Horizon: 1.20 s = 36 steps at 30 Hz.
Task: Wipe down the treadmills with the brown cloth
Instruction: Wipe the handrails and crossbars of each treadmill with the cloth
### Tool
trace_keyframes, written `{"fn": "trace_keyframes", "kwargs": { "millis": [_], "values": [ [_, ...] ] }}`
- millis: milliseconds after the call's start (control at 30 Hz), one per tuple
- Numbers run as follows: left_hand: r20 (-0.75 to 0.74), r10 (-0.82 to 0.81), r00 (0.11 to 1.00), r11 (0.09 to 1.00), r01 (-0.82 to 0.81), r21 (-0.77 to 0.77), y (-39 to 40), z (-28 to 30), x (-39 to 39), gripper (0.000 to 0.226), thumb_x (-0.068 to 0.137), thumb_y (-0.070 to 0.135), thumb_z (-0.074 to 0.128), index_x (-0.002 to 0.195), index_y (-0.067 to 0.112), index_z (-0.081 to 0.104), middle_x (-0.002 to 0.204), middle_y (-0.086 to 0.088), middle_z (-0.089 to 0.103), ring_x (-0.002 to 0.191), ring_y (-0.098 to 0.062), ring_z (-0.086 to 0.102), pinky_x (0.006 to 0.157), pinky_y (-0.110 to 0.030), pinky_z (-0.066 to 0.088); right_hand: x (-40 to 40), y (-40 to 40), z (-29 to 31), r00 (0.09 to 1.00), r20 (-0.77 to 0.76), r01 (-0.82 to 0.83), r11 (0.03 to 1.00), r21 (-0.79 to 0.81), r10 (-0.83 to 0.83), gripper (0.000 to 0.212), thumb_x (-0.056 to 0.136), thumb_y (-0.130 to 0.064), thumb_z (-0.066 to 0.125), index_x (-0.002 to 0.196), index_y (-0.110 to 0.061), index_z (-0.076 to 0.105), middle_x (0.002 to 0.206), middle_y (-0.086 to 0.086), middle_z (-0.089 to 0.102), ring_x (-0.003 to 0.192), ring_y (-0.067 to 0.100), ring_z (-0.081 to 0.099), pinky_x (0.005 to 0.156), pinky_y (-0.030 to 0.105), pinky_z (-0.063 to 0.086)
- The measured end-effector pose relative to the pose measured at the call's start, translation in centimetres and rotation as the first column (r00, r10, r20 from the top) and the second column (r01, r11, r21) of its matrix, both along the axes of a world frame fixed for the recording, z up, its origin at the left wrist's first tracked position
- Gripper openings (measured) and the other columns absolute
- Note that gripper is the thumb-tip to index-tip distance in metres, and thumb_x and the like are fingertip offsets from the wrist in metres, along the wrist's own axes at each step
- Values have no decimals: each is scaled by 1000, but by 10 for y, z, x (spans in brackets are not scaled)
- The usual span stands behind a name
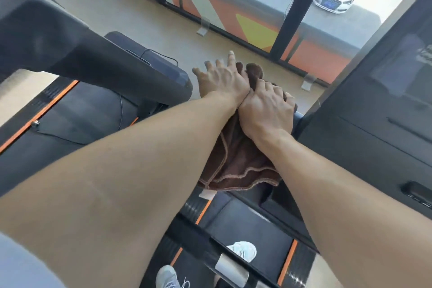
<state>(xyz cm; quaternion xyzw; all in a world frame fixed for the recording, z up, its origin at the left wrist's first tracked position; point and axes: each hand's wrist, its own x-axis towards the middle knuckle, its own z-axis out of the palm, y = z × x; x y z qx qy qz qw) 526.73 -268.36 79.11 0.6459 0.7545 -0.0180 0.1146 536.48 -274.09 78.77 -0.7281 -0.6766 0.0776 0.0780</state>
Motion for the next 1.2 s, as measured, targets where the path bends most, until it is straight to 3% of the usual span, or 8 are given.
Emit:
{"fn": "trace_keyframes", "kwargs": {
  "millis": [200,300,500,667,833,967,1067,1200],
  "values": [
    [30,84,996,996,-85,23,-2,-5,3,68,105,50,23,165,23,6,149,-16,50,136,-37,44,109,-59,33,0,-1,3,999,-51,13,1000,26,-12,41,105,-35,26,120,-17,60,131,8,65,127,30,53,113,48,29],
    [37,144,989,989,-145,20,-22,-4,-5,64,106,49,16,164,21,12,156,-14,46,148,-36,31,119,-62,17,1,-5,4,997,-75,-27,999,32,29,46,103,-41,29,132,-23,59,138,6,63,134,26,50,119,46,25],
    [13,96,995,995,-95,-12,-102,-6,-23,60,107,47,11,163,27,18,156,-11,47,150,-33,28,121,-60,12,7,-44,22,962,-184,-197,980,38,201,43,108,-42,40,149,-38,52,161,-5,42,153,16,25,124,30,4],
    [-48,-13,999,1000,13,-6,-174,-4,-56,58,109,44,11,162,22,21,169,-5,24,157,-29,10,125,-56,4,-12,-99,20,831,-522,-221,975,7,192,30,103,-46,50,127,-46,68,142,-10,62,144,25,40,122,41,26],
    [-44,-148,988,976,153,158,-259,-16,-101,56,107,40,22,153,18,44,168,-1,27,157,-25,16,126,-49,12,-32,-185,23,865,-430,-274,961,23,257,27,103,-47,53,125,-45,69,132,-13,68,138,22,48,109,33,35],
    [103,-195,975,914,143,381,-305,-19,-119,60,99,35,23,129,9,68,148,-6,57,144,-32,43,117,-51,34,-55,-254,6,731,-676,-160,987,-32,97,24,102,-39,58,122,-38,72,112,-16,74,109,10,65,100,27,48],
    [257,-231,938,840,60,539,-329,-14,-119,40,103,31,40,109,9,73,117,-5,72,123,-30,58,105,-44,44,-63,-297,5,574,-819,-34,999,-26,-2,22,103,-22,62,121,-24,74,101,-20,71,92,-7,63,82,3,42],
    [670,-167,724,888,-184,421,-361,8,-109,32,109,34,41,103,11,63,95,-5,71,92,-27,66,83,-36,49,-67,-333,13,525,-849,-9,998,61,57,16,103,-23,62,91,-31,69,81,-16,68,83,2,62,73,12,42]
  ]
}}
